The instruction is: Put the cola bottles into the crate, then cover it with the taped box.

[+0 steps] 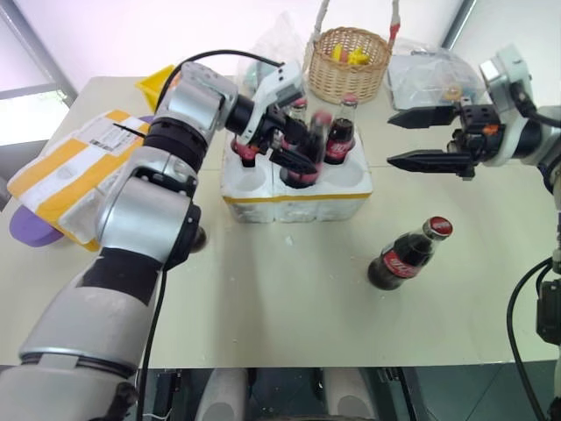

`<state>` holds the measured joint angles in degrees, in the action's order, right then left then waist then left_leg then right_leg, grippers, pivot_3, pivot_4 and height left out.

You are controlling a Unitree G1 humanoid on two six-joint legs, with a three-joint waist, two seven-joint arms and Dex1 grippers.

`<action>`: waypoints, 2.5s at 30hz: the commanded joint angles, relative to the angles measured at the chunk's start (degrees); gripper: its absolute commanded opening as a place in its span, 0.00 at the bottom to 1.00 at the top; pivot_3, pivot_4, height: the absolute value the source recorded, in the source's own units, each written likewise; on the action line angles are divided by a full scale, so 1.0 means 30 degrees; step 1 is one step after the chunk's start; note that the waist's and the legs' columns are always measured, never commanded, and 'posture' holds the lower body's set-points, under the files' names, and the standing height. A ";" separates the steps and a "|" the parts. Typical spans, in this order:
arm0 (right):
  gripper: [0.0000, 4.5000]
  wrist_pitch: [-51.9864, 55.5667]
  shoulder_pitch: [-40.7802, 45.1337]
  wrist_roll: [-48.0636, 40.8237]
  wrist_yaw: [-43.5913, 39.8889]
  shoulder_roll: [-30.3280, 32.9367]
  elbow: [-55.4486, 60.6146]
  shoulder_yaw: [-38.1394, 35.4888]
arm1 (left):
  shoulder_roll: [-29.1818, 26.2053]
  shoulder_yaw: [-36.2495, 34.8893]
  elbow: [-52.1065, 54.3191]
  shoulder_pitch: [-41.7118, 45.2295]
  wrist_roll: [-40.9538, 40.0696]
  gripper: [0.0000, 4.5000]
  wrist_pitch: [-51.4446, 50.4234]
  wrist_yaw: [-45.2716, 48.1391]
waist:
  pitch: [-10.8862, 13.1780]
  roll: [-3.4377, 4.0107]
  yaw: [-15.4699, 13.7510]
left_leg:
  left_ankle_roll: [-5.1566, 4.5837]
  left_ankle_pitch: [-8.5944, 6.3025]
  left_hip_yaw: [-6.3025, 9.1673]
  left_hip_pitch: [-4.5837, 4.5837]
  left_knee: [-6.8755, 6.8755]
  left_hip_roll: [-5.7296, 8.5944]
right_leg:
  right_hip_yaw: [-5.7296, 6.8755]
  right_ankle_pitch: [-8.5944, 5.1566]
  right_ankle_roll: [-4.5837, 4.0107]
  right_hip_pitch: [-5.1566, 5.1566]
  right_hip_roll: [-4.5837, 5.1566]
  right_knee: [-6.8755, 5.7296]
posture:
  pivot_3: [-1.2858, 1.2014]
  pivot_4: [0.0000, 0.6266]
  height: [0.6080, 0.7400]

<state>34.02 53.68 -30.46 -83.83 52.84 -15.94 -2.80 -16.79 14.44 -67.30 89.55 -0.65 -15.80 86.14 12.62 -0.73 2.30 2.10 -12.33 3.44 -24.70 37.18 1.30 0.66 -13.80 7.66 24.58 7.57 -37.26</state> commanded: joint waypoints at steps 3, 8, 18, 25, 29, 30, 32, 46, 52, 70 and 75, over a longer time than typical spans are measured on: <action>1.00 -0.0387 0.0828 -0.0042 0.0033 -0.0054 -0.0198 -0.0498 | -0.0002 -0.0832 0.0249 0.0893 -0.0048 0.99 -0.0034 -0.0045 | 0.0000 0.0000 0.0015 | 0.0000 0.0000 0.0000 0.0000 0.0002 0.0000 | 0.0000 0.0001 0.0001 0.0000 0.0000 -0.0001 | 0.52 0.24 0.98; 1.00 -0.0490 0.0904 0.0043 0.0006 -0.0199 -0.0340 -0.0415 | 0.0022 -0.1358 0.0099 0.1520 -0.0181 0.99 -0.0367 0.0004 | 0.0000 0.0000 0.0011 | 0.0000 0.0000 0.0000 0.0000 0.0002 0.0000 | 0.0000 0.0001 0.0001 0.0000 0.0000 -0.0001 | 0.52 0.24 0.98; 1.00 -0.0686 0.1066 0.0222 -0.0101 -0.0411 -0.0844 -0.0401 | -0.1015 -0.1863 0.0080 0.4186 0.0051 0.99 -0.1602 0.1093 | 0.0000 0.0000 0.0071 | 0.0001 0.0000 -0.0002 0.0000 -0.0001 0.0000 | 0.0000 0.0001 0.0004 0.0000 -0.0001 0.0001 | 0.52 0.24 0.98; 1.00 -0.0761 0.1188 0.0336 -0.0264 -0.0613 -0.1267 -0.0276 | -0.3654 -0.1678 0.0802 0.6630 0.0260 0.99 -0.3748 0.1884 | 0.0002 0.0001 0.0087 | 0.0000 -0.0001 -0.0001 0.0003 -0.0014 -0.0003 | -0.0001 0.0000 0.0005 0.0003 -0.0003 0.0003 | 0.52 0.24 0.98; 1.00 -0.0900 0.1485 0.0481 -0.0400 -0.0903 -0.1746 -0.0101 | -0.5950 -0.0726 0.3029 0.6819 -0.0682 0.99 -0.5402 0.2119 | 0.0004 0.0006 0.0113 | 0.0001 -0.0001 -0.0001 0.0003 -0.0013 -0.0004 | -0.0002 -0.0001 0.0007 0.0001 -0.0001 0.0003 | 0.52 0.24 0.98; 1.00 -0.0939 0.1537 0.0508 -0.0440 -0.0957 -0.1832 -0.0055 | -0.6631 -0.0497 0.3804 0.6706 -0.1031 0.99 -0.5972 0.2119 | 0.0008 0.0008 0.0137 | 0.0001 -0.0001 0.0003 0.0004 -0.0015 -0.0008 | -0.0002 -0.0002 0.0007 0.0003 -0.0003 0.0002 | 0.52 0.24 0.98; 1.00 -0.0974 0.1640 0.0552 -0.0523 -0.1080 -0.1972 0.0005 | -0.8301 0.0010 0.5698 0.6125 -0.1985 0.99 -0.7073 0.2119 | 0.0014 0.0013 0.0151 | 0.0001 -0.0002 0.0003 0.0006 -0.0021 -0.0013 | -0.0005 -0.0002 0.0007 0.0005 -0.0006 0.0002 | 0.52 0.24 0.98; 1.00 -0.0721 0.1843 0.0449 -0.2490 -0.0269 -0.1895 0.0020 | -2.3597 -0.9808 1.9948 -1.5409 -1.3473 0.99 -1.2353 0.2119 | 0.0040 0.0001 0.0430 | 0.0002 -0.0004 -0.0068 0.0070 -0.0051 -0.0053 | -0.0109 -0.0001 -0.0014 0.0022 -0.0042 -0.0040 | 0.52 0.24 0.98; 1.00 -0.0852 0.2331 0.0861 -0.2600 -0.0445 -0.2390 0.0357 | -2.0610 -1.7685 2.4230 -2.4995 -1.1428 0.99 -1.1915 0.1836 | 0.0029 0.0003 0.0225 | 0.0005 -0.0003 -0.0071 0.0104 -0.0034 -0.0054 | -0.0105 0.0012 -0.0044 -0.0029 -0.0049 -0.0009 | 0.52 0.24 0.98; 1.00 -0.0431 0.2746 0.0953 -0.2357 -0.0800 -0.2487 0.0395 | -1.1481 -1.5923 2.8955 -2.8997 -1.0331 0.99 -0.7326 -0.7386 | 0.0014 -0.0012 0.0027 | 0.0010 -0.0005 -0.0064 0.0103 -0.0032 -0.0087 | -0.0110 0.0038 -0.0074 -0.0037 -0.0088 0.0023 | 0.52 0.24 0.98; 1.00 -0.0246 0.2774 0.0897 -0.2248 -0.0871 -0.2401 0.0390 | -1.0758 -1.3839 2.8934 -2.8978 -1.0119 0.99 -0.6622 -0.8279 | 0.0012 -0.0008 0.0066 | 0.0010 -0.0005 -0.0066 0.0111 -0.0038 -0.0088 | -0.0110 0.0038 -0.0076 -0.0035 -0.0091 0.0020 | 0.52 0.24 0.98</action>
<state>33.13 59.80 -27.22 -90.66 50.17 -23.97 -0.47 -48.32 -27.39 18.45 2.52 -31.61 -37.60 62.09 12.66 -0.76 2.50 2.13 -12.35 3.24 -24.37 37.07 1.04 0.33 -13.68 7.44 24.48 7.30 -37.20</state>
